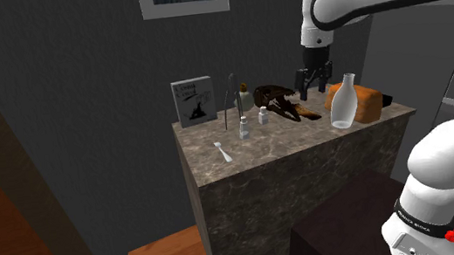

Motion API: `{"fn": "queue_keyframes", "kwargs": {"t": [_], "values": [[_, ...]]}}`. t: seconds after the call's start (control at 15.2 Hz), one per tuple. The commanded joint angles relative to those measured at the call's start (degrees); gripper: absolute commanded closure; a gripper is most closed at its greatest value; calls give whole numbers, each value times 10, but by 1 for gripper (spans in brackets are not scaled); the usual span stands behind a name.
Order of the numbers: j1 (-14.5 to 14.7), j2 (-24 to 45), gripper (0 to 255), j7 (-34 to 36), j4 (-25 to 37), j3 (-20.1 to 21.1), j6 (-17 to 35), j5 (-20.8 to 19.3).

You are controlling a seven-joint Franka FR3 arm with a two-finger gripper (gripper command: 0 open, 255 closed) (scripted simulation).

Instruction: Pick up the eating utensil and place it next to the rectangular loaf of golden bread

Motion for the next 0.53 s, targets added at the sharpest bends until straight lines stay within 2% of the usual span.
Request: {"fn": "queue_keyframes", "kwargs": {"t": [0.0, 0.46], "values": [[3, 42, 0, 22, 9, 17, 28, 9], [8, 187, 0, 93, 71, 65, 94, 18]]}}
